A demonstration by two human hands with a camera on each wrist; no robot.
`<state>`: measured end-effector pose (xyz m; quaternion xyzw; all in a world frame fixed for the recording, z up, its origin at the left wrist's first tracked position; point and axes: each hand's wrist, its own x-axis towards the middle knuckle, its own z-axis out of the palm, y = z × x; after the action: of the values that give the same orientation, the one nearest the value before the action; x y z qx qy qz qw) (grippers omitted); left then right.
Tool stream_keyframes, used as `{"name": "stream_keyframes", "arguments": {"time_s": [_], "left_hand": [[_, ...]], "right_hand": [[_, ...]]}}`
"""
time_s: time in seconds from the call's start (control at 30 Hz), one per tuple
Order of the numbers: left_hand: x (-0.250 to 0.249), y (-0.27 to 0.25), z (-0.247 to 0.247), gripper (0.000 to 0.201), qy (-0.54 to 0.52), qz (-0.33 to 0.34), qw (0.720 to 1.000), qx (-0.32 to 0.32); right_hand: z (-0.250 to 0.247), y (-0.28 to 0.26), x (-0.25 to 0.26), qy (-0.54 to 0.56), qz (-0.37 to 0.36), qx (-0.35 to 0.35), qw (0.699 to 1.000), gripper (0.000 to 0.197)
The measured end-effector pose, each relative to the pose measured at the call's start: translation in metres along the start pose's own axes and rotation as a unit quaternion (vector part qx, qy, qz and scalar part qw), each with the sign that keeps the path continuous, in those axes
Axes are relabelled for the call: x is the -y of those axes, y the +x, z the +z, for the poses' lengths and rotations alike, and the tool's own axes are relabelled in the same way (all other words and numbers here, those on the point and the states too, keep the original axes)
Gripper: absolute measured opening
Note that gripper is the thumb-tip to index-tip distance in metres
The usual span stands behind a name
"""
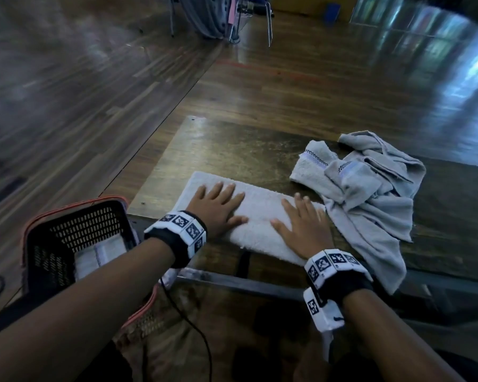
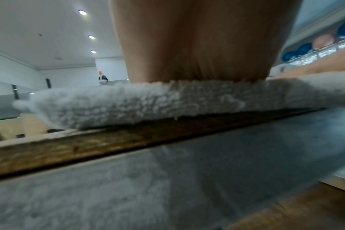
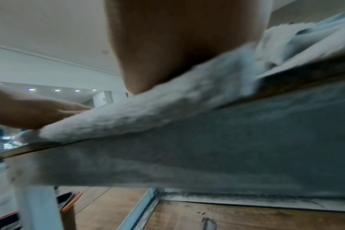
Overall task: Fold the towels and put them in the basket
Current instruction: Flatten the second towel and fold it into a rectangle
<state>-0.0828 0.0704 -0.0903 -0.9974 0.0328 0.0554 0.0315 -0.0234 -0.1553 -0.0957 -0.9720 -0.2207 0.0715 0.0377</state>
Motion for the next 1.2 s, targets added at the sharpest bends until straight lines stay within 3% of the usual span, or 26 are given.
{"name": "stream_keyframes", "arguments": {"time_s": [0.07,0.13,0.23,0.3,0.37,0.43,0.6,0.7,0.83,0.93,1.07,1.2], "left_hand": [[0.009,0.009,-0.002,0.069,0.009,-0.021,1.0,0.01],[0.019,0.017,-0.005,0.07,0.013,-0.062,0.998,0.002],[0.034,0.026,-0.013,0.068,0.082,-0.135,0.985,-0.07],[0.04,0.027,-0.016,0.061,0.079,-0.138,0.982,-0.102],[0.038,0.024,-0.016,0.049,0.011,-0.087,0.992,-0.088],[0.028,0.017,-0.018,0.04,-0.042,0.013,0.998,-0.038],[-0.011,-0.015,-0.019,0.053,-0.019,0.243,0.969,-0.027],[-0.026,-0.038,-0.012,0.067,-0.002,0.255,0.966,-0.039],[-0.033,-0.051,-0.001,0.049,0.036,0.236,0.965,-0.105],[-0.036,-0.05,-0.008,0.044,-0.024,0.238,0.961,-0.137],[-0.046,-0.058,-0.029,0.024,-0.126,0.25,0.943,-0.177],[-0.065,-0.069,-0.046,0.021,-0.216,0.262,0.909,-0.24]], "right_hand": [[-0.005,0.001,-0.012,0.022,0.058,0.003,0.998,0.075],[-0.01,0.001,-0.018,0.052,0.071,0.001,0.996,0.076],[-0.015,0.0,-0.016,0.097,0.014,-0.003,0.995,0.064],[-0.014,-0.003,-0.014,0.091,-0.026,-0.007,0.995,0.053],[-0.013,-0.004,-0.013,0.064,-0.032,-0.021,0.997,0.047],[-0.015,-0.005,-0.013,0.059,-0.011,-0.044,0.997,0.042],[-0.019,0.0,-0.014,0.073,0.014,-0.037,0.997,0.041],[-0.018,0.002,-0.011,0.071,0.018,-0.043,0.996,0.042],[-0.02,0.003,-0.012,0.134,0.033,-0.037,0.99,0.031],[-0.021,0.0,-0.014,0.249,0.035,-0.031,0.967,0.019],[-0.031,-0.011,-0.028,0.404,0.031,-0.015,0.914,0.011],[-0.062,-0.04,-0.06,0.532,-0.063,-0.022,0.844,0.022]]}}
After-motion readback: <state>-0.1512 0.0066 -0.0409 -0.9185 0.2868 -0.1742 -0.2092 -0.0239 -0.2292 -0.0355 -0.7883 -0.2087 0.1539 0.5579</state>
